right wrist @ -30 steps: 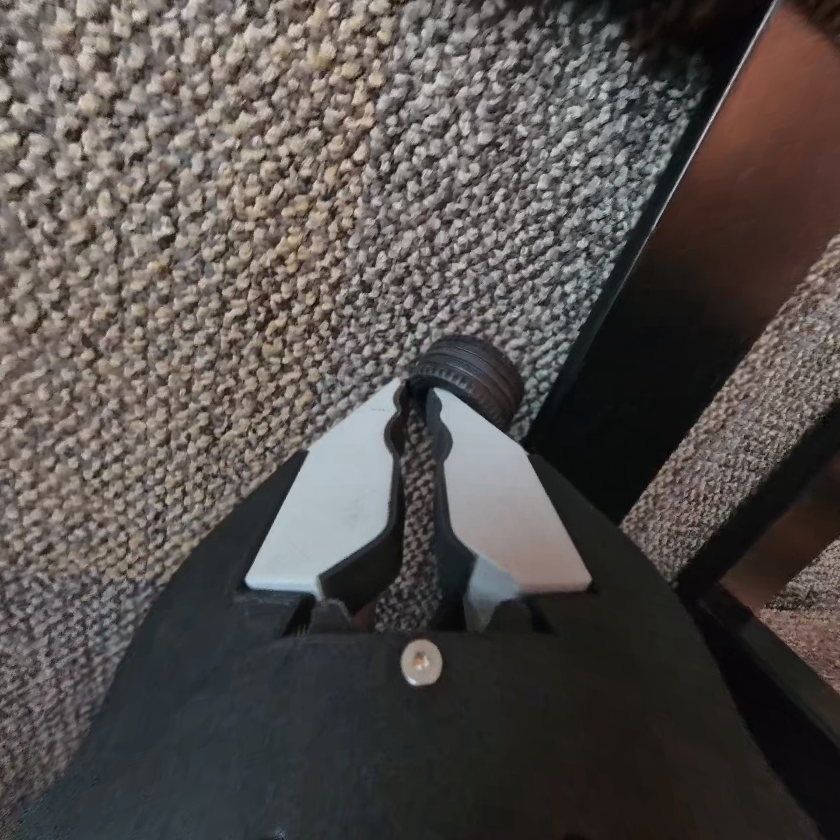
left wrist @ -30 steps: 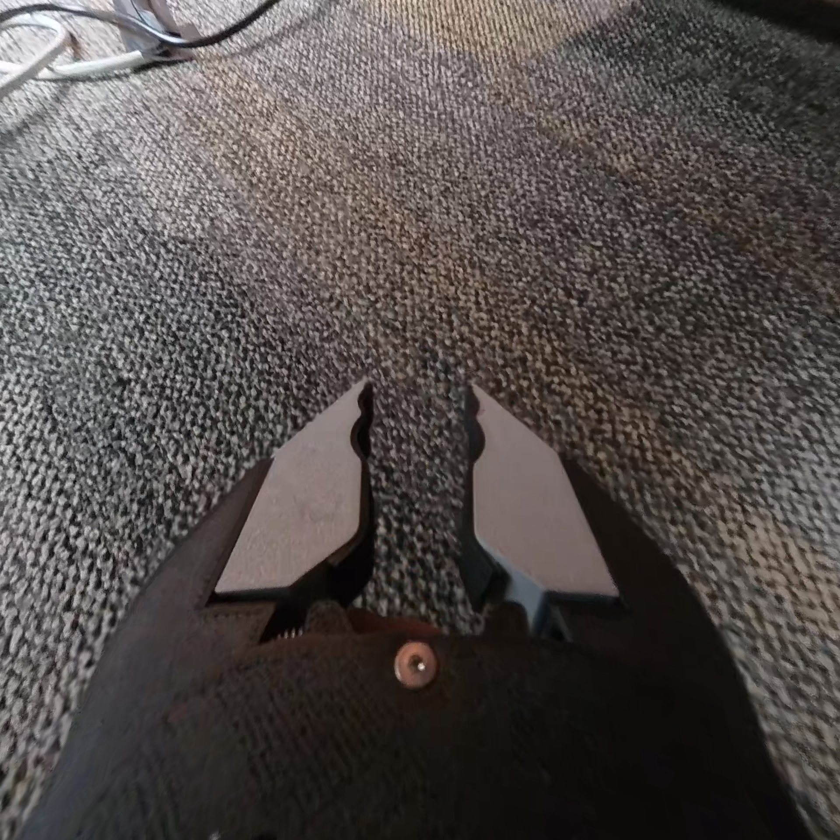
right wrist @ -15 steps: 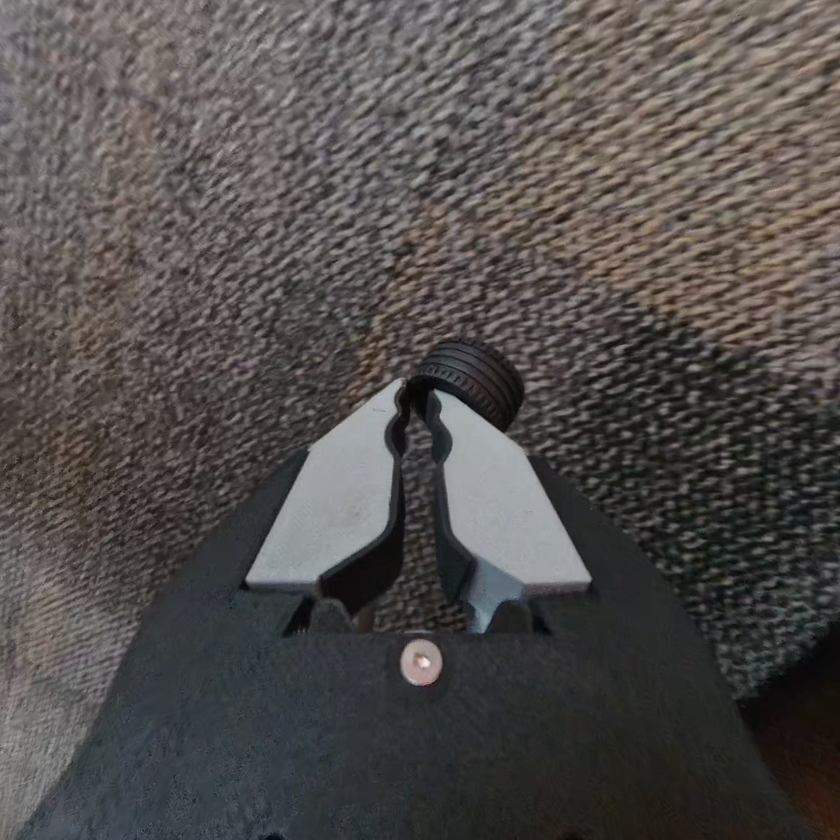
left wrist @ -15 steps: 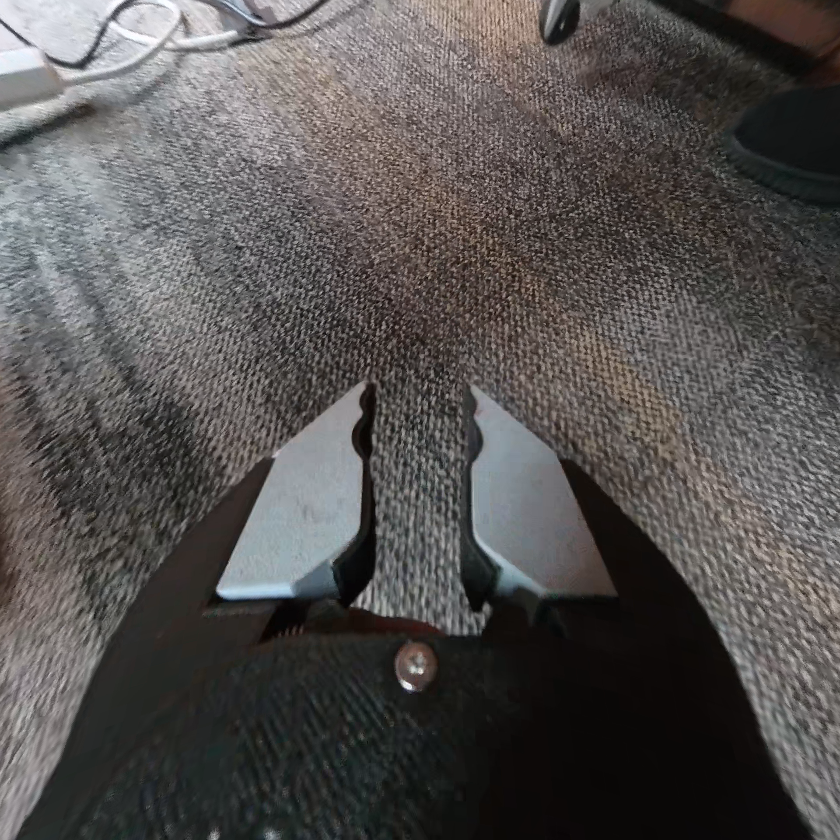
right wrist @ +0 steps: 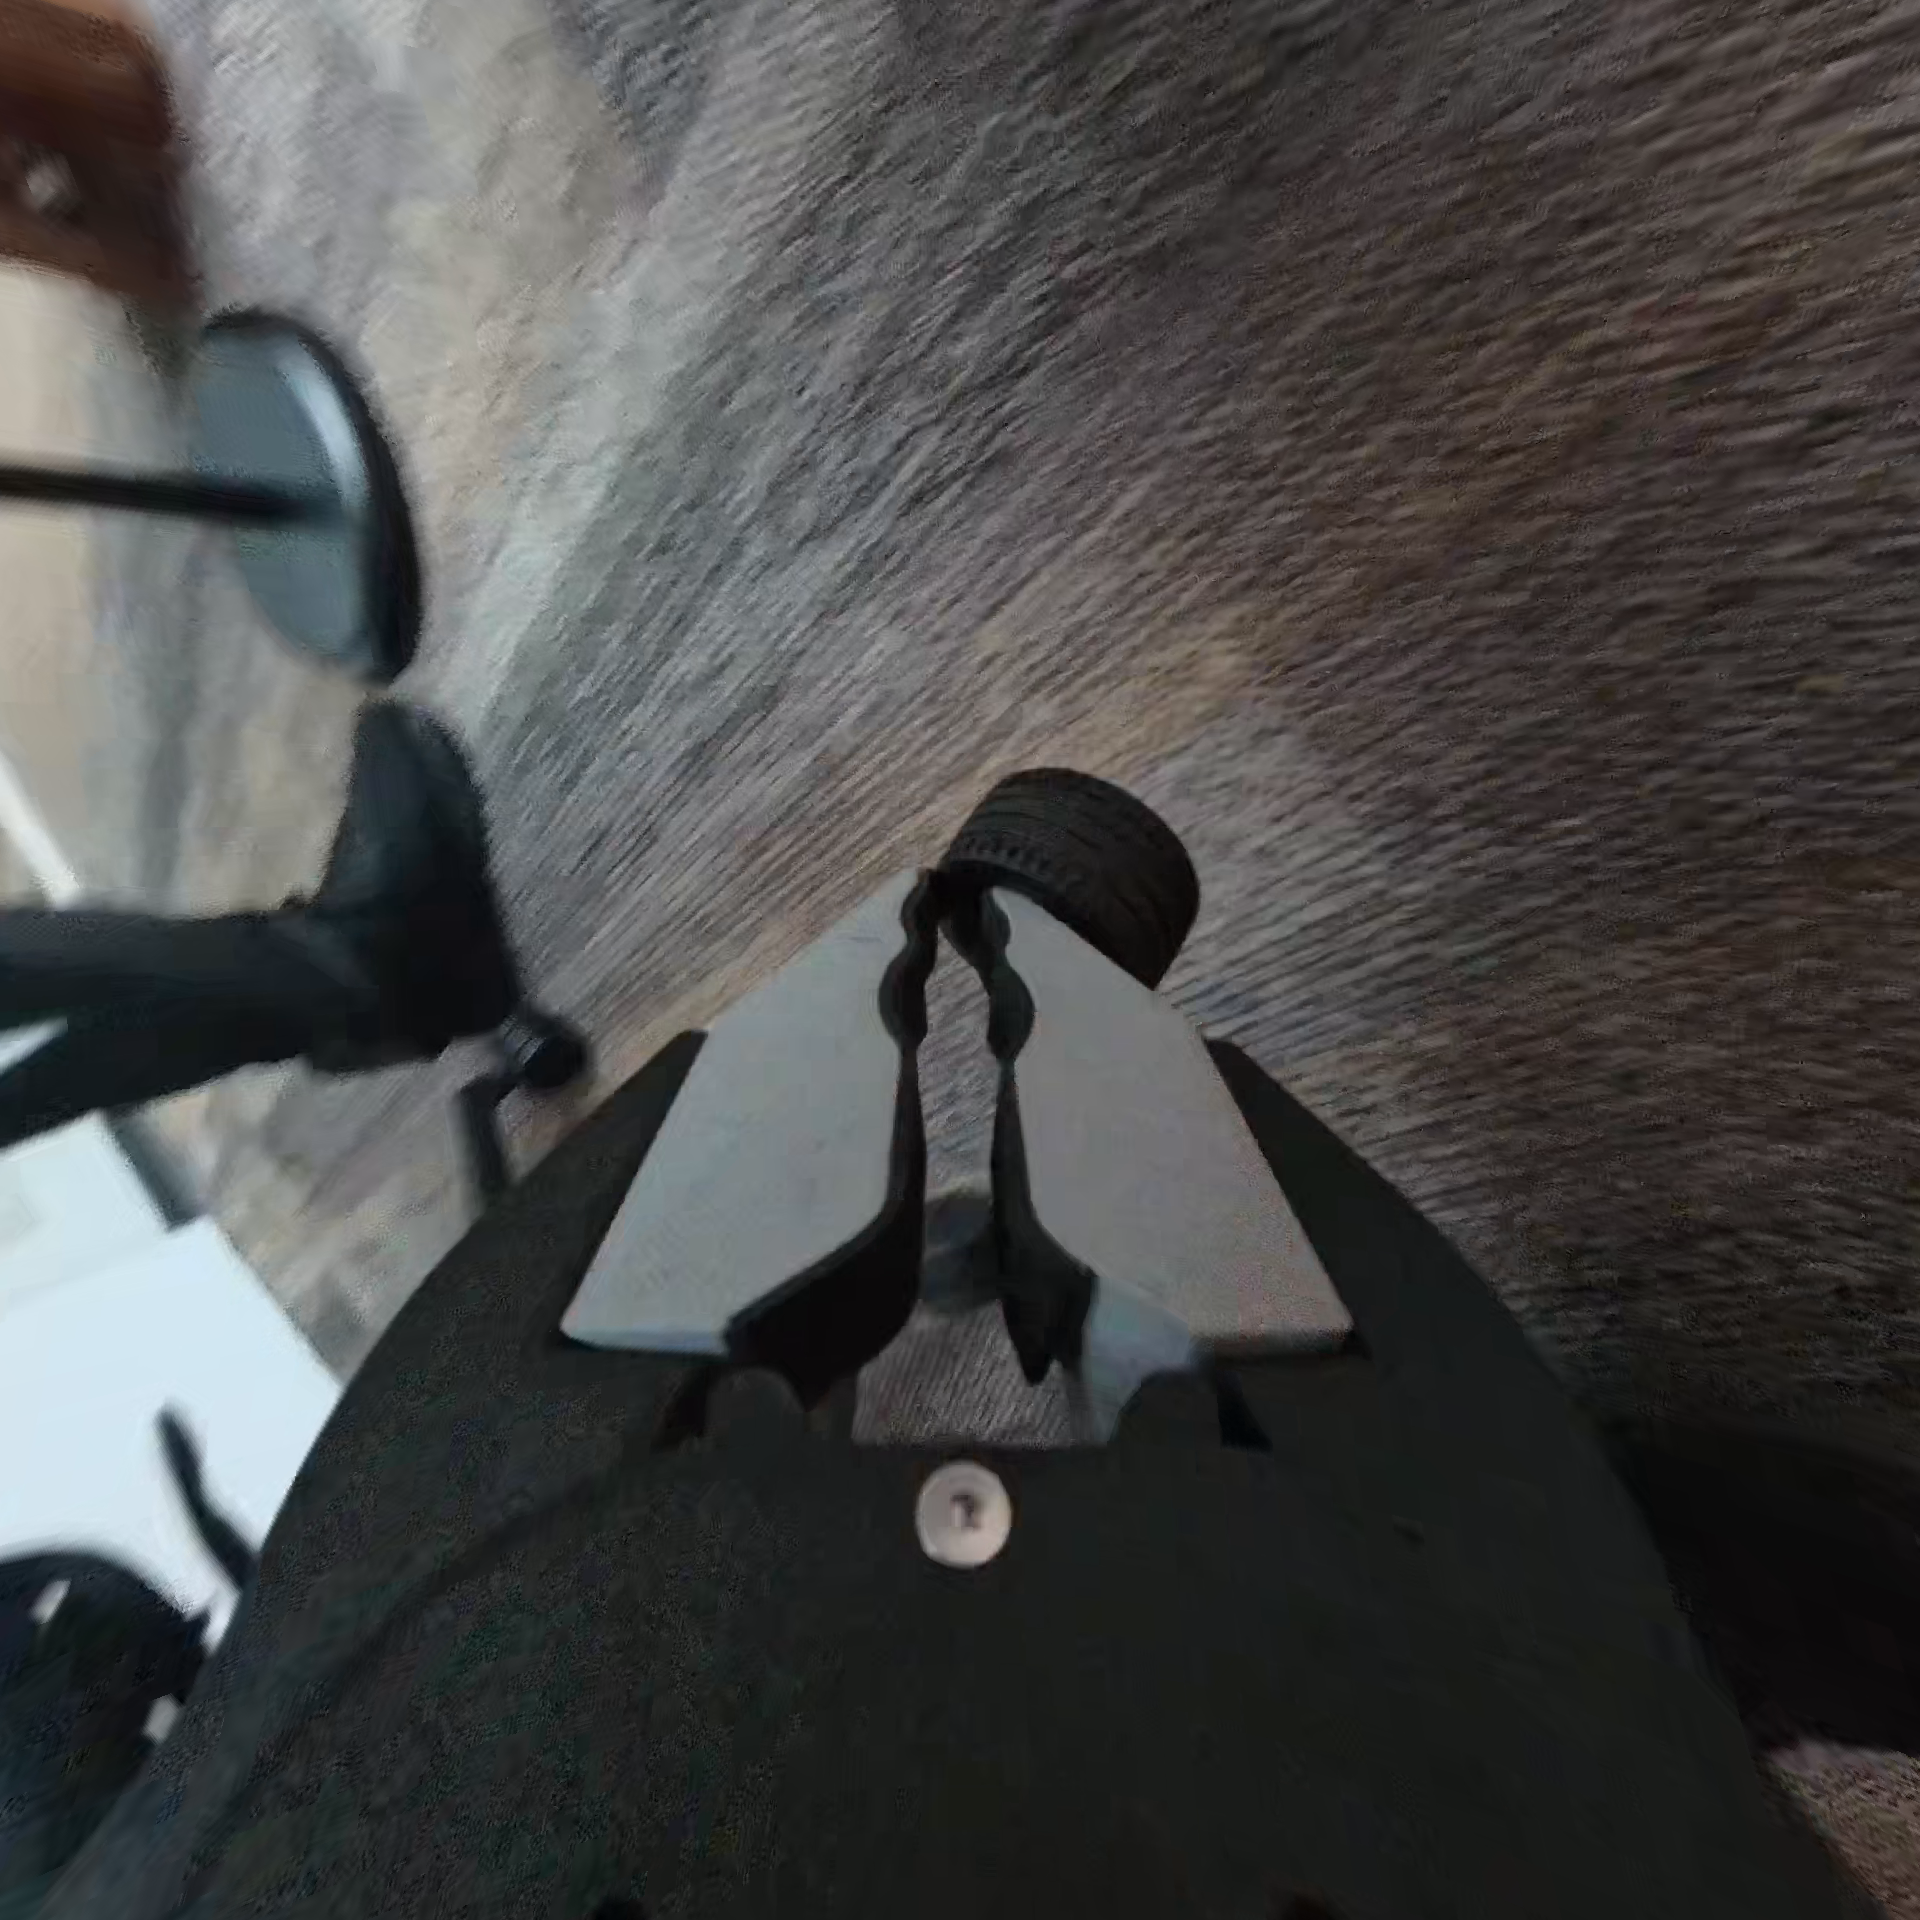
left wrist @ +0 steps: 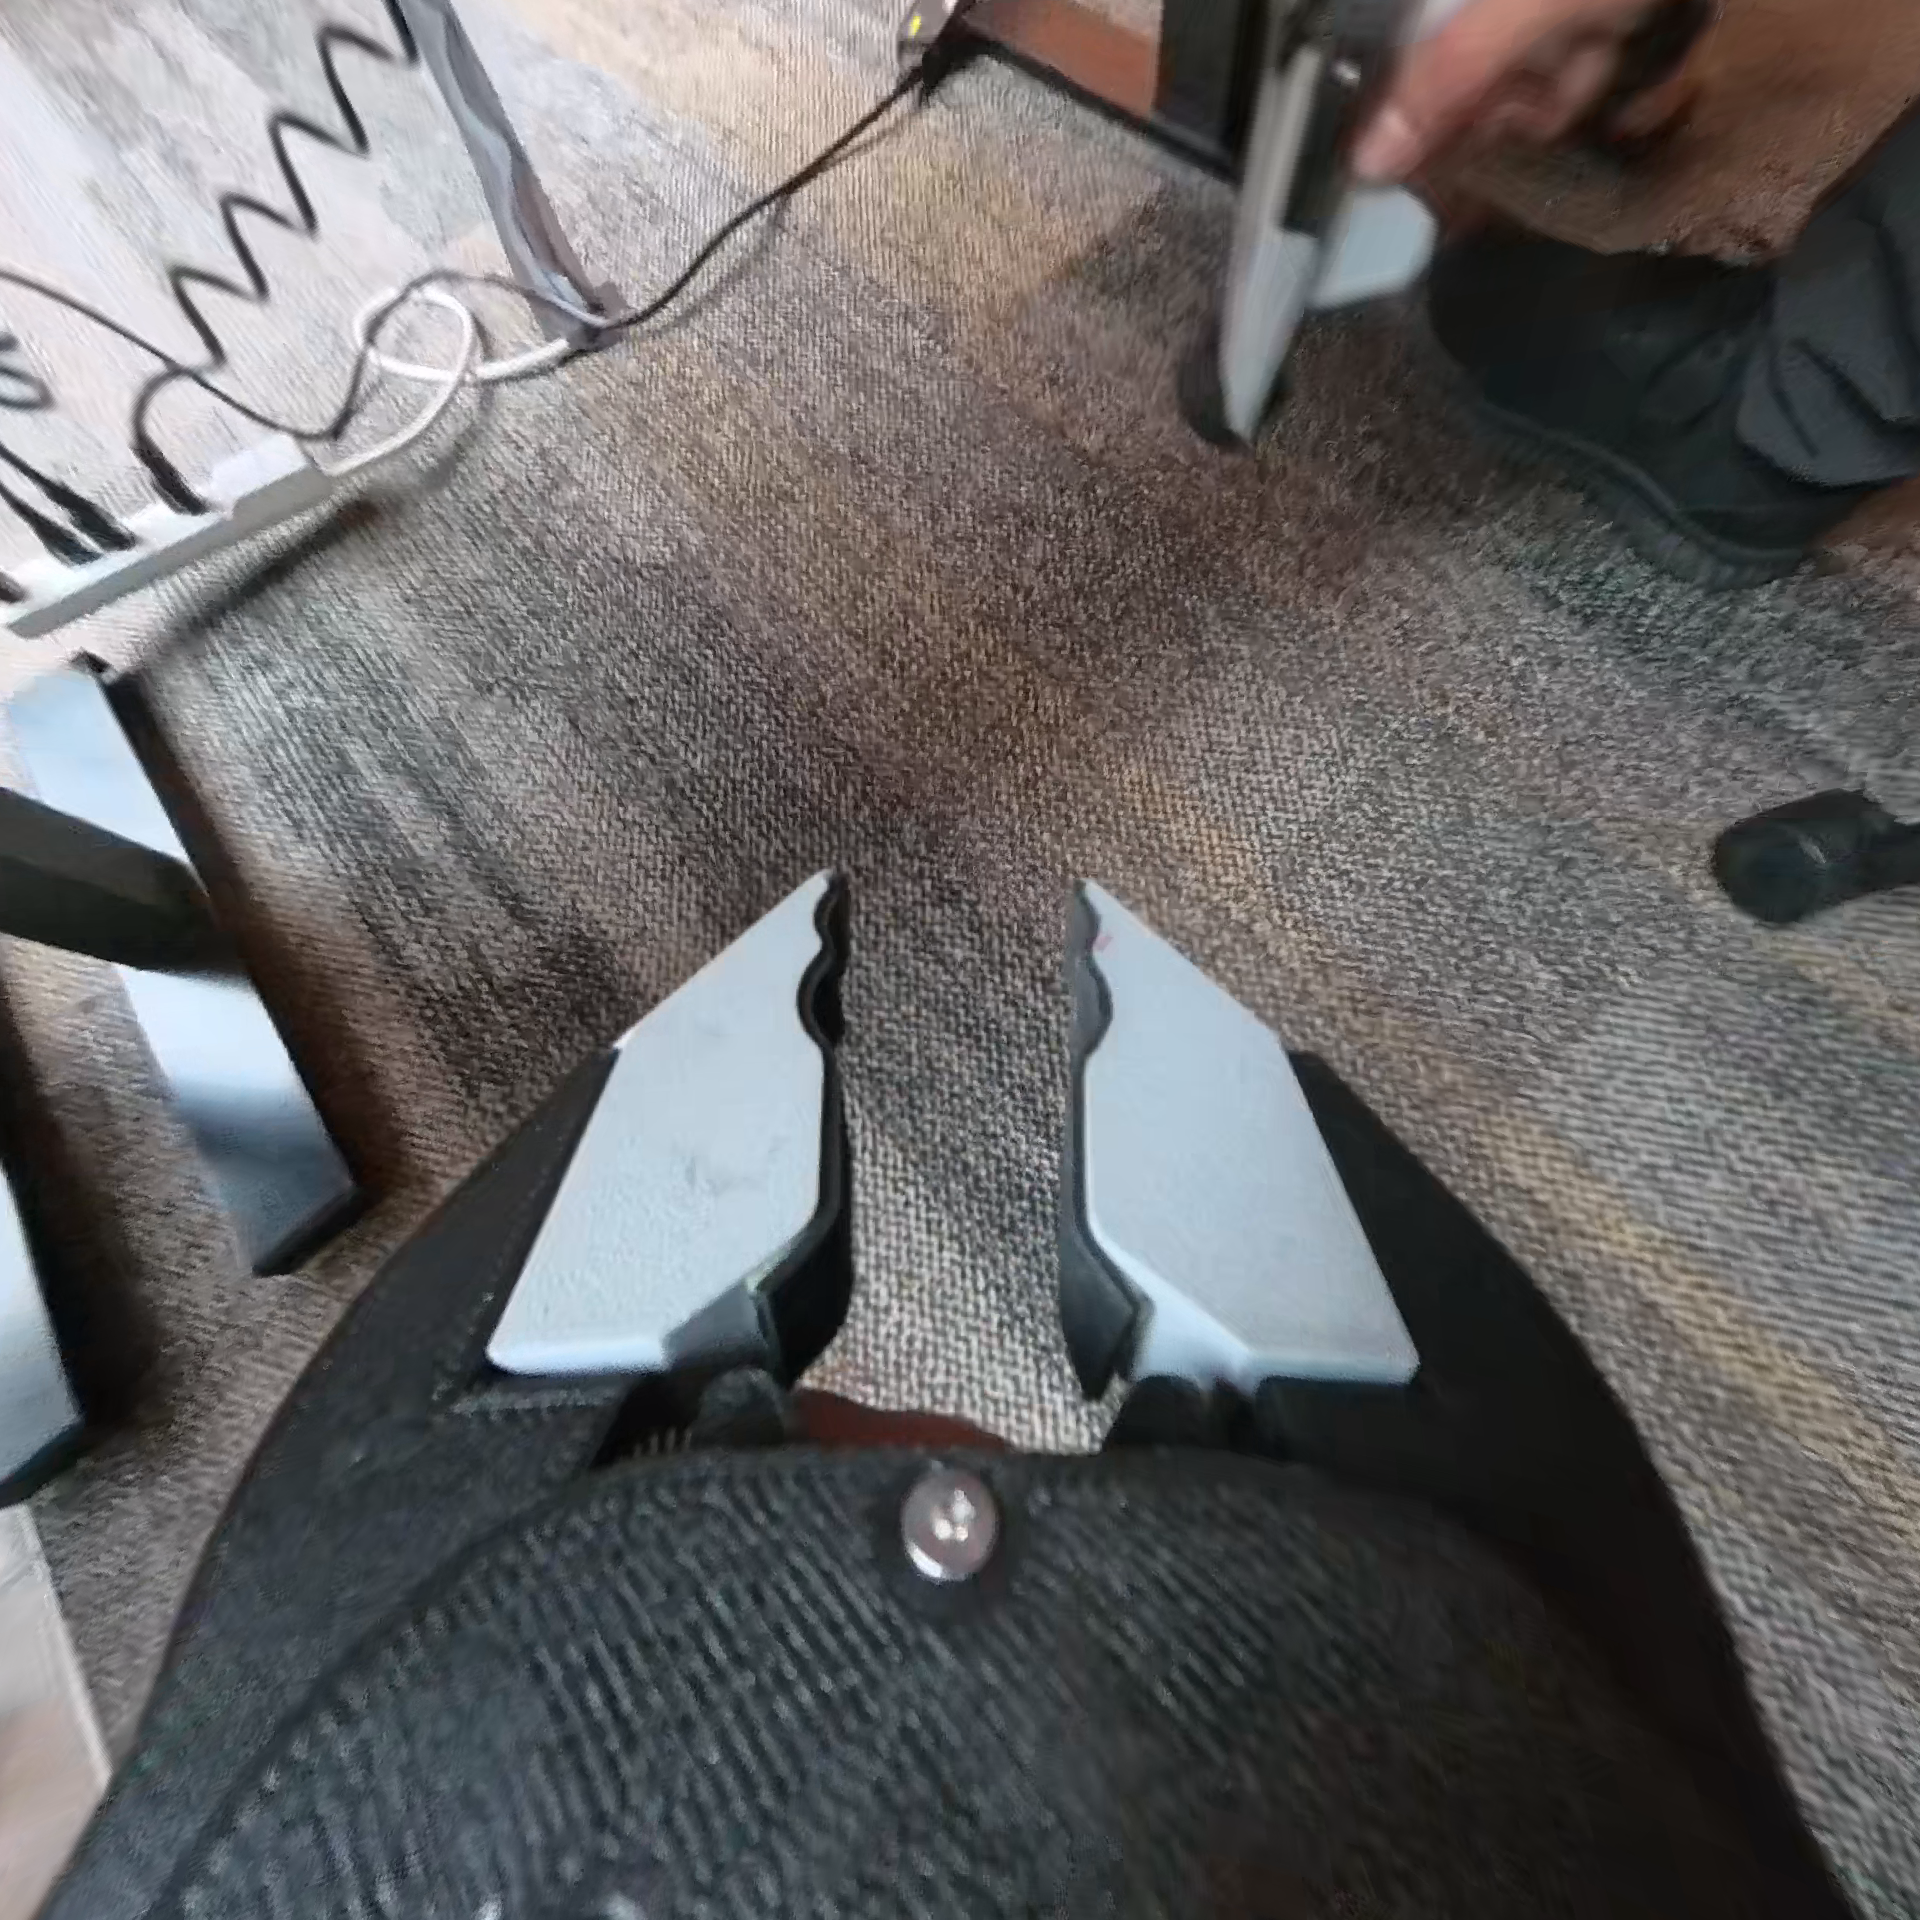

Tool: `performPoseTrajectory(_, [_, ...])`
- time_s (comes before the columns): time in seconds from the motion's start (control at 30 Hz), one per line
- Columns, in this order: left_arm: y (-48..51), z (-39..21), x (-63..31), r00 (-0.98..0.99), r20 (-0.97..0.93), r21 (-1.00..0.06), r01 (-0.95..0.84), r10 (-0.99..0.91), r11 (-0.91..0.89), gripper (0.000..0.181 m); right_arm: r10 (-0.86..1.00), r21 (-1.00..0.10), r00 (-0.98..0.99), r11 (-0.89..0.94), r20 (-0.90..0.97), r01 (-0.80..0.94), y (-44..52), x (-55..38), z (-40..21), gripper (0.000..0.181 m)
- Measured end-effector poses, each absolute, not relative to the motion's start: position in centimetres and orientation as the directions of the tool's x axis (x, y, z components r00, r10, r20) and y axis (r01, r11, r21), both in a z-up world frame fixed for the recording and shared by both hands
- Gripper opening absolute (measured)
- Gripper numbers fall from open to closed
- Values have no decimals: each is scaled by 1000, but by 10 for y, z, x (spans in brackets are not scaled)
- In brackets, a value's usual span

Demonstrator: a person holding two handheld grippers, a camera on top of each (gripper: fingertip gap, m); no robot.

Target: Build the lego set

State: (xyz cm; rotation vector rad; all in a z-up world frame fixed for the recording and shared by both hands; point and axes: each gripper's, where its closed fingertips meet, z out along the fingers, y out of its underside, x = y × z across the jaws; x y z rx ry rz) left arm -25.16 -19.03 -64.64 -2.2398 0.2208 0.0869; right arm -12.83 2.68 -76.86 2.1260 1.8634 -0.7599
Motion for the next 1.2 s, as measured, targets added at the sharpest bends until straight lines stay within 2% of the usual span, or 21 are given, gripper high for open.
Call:
performPoseTrajectory(0.07, [-193, -611, -241, 973, -184, -742, -231, -141, -629, 40, 822, -161, -99, 9, -560, 987, -38, -89, -725, 4])
performPoseTrajectory(0.17, [-207, -560, -216, 976, -186, -684, -209, -110, -699, 41, 717, -280, -445, 346, -536, 896, -109, -49, -645, 4])
performPoseTrajectory(0.27, [-220, -500, -173, 990, -133, -707, -124, -42, -696, 43, 562, -437, -645, 474, -518, 765, -159, -30, -553, 5])
performPoseTrajectory(0.33, [-227, -466, -141, 995, -104, -730, -71, 8, -679, 45, 508, -563, -737, 481, -446, 673, -177, -23, -494, 5])
performPoseTrajectory(0.43, [-230, -421, -86, 998, -10, -790, 30, 61, -612, 48, 452, -743, -804, 363, -387, 562, -193, -8, -409, 5])
performPoseTrajectory(0.53, [-226, -368, -46, 992, -41, -891, 19, 121, -454, 51, 414, -829, -787, 121, -457, 545, -186, 3, -340, 5])
performPoseTrajectory(0.6, [-222, -330, -13, 985, -107, -941, -56, 135, -335, 55, 256, -802, -762, -111, -594, 587, -183, 17, -290, 5])
performPoseTrajectory(0.67, [-216, -301, 19, 956, -266, -930, -222, 121, -293, 56, 76, -703, -705, -212, -705, 679, -187, 28, -261, 4])
performPoseTrajectory(0.73, [-212, -278, 29, 896, -411, -884, -347, 167, -313, 56, -53, -644, -665, -200, -745, 738, -199, 40, -246, 4])
performPoseTrajectory(0.77, [-210, -269, 35, 890, -424, -883, -365, 166, -296, 56, -77, -639, -660, -188, -748, 746, -208, 44, -242, 5])
performPoseTrajectory(0.9, [-209, -261, 40, 896, -421, -891, -380, 141, -249, 55, -141, -629, -641, -121, -755, 768, -242, 50, -236, 5])
performPoseTrajectory(0.97, [-217, -264, 35, 915, -399, -900, -379, 61, -214, 49, -202, -616, -609, -38, -767, 787, -247, 51, -240, 4])
performPoseTrajectory(1.1, [-217, -274, 11, 936, -349, -921, -353, -50, -165, 59, -237, -566, -531, 111, -813, 817, -245, 31, -256, 4])
performPoseTrajectory(1.2, [-202, -277, -8, 936, -334, -933, -345, -113, -103, 51, -219, -545, -512, 132, -830, 828, -242, 2, -262, 4])
